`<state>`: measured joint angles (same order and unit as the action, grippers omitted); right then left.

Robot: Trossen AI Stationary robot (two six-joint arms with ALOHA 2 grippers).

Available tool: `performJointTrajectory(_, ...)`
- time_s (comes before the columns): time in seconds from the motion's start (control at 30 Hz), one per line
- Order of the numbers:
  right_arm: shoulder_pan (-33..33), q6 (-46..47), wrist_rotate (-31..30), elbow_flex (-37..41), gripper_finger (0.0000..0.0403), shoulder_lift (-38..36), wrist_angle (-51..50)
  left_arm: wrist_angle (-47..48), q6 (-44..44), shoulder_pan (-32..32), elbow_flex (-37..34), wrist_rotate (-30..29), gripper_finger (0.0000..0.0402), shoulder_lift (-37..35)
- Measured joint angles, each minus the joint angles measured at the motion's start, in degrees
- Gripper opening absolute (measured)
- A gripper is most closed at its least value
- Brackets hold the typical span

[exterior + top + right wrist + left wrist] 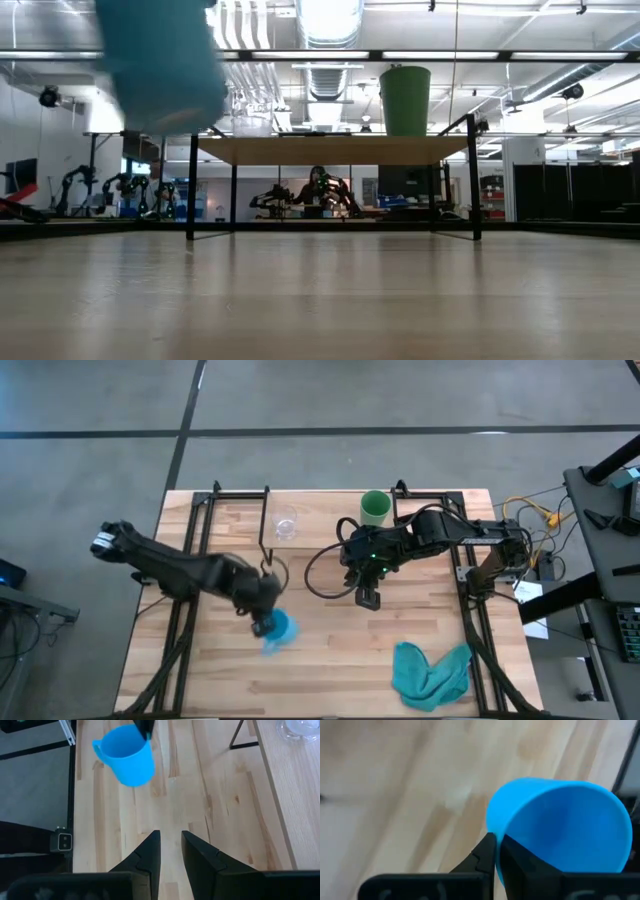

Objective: Stack small to large cups/mugs on shelf
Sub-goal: Put the blue mug on the shelf

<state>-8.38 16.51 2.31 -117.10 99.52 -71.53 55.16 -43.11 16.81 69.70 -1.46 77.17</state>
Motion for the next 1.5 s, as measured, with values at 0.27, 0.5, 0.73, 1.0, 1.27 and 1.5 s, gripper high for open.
performJointTrajectory(0.27, 0.0, -0.03, 0.0, 0.0, 0.0073, 0.0, -0.1, 1.33, 10.22, -11.4, 15.57, -5.8, 0.0, 1.73)
performJointTrajectory(0.5, 0.0, -0.02, 0.0, -0.22, 0.0073, -0.03, -0.72, 3.1, 18.27, -21.91, 26.17, -6.1, 0.0, 9.42)
performJointTrajectory(0.73, 0.0, -0.04, 0.0, -0.44, 0.0073, -0.32, -2.21, 5.53, 20.85, -28.14, 35.82, -6.42, 0.0, 18.29)
performJointTrajectory(1.0, 0.0, -1.38, -0.37, -0.44, 0.0073, -0.38, -3.67, 9.08, 21.17, -32.79, 42.53, -6.4, 0.0, 24.31)
performJointTrajectory(1.27, 0.02, -3.52, -0.87, -0.44, 0.0073, -0.38, -3.65, 10.34, 20.93, -36.56, 42.67, -6.38, 0.0, 24.59)
performJointTrajectory(1.5, 0.02, -5.16, -0.87, -0.44, 0.0073, -0.41, -3.65, 11.33, 22.74, -38.24, 42.47, -3.72, 0.0, 24.46)
